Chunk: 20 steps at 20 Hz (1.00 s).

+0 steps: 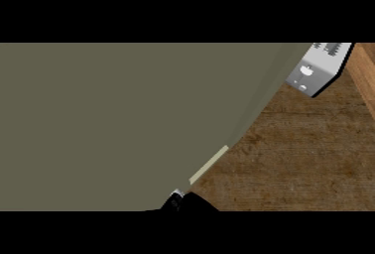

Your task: Pick up the wine, place it into the cabinet and close the cabinet

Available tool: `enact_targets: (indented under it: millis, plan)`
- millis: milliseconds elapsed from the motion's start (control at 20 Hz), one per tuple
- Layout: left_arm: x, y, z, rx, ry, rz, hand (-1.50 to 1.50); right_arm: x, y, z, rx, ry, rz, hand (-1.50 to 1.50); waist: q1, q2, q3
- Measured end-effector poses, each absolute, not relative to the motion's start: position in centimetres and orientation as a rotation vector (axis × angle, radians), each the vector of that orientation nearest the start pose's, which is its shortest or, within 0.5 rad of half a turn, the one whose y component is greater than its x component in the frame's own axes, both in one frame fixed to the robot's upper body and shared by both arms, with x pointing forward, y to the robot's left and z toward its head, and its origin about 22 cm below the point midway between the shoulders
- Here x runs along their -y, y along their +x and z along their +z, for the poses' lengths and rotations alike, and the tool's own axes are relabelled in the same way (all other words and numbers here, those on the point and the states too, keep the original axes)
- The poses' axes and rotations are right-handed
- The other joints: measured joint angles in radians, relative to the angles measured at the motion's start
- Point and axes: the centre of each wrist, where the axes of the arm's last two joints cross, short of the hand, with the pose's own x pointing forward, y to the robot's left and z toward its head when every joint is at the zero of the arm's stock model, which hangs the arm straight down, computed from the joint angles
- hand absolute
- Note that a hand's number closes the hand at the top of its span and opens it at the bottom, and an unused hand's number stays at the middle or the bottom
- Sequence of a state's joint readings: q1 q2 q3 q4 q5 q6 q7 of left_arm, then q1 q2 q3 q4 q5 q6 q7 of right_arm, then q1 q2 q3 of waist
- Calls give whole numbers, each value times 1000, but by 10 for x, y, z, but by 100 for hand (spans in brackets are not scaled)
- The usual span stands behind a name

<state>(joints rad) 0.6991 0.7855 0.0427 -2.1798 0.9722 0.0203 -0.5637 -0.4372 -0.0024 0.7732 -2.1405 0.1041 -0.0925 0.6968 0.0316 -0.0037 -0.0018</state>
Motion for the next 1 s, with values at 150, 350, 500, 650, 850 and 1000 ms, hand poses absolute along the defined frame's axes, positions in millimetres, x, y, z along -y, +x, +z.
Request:
enact_targets:
  millis: [150, 350, 500, 650, 850, 1000]
  plan:
    - [-351, 95, 109, 1945, -206, 200, -150, 41, 181, 198, 1766, 436, 798, 150, 4, 1, 0]
    - [-358, 92, 113, 1945, -220, 195, -150, 24, 213, 209, 1784, 377, 771, 150, 6, 3, 1]
    - [-362, 93, 115, 1943, -227, 194, -150, 18, 240, 214, 1790, 341, 754, 150, 1, 4, 1]
    - [-364, 95, 118, 1935, -227, 182, -150, 12, 265, 215, 1803, 302, 750, 150, -2, 5, 1]
    - [-358, 97, 120, 1906, -238, 175, -150, 14, 291, 212, 1815, 246, 730, 150, -10, 5, 2]
    - [-353, 105, 121, 1891, -253, 169, -150, 24, 315, 208, 1830, 221, 726, 150, -15, 6, 1]
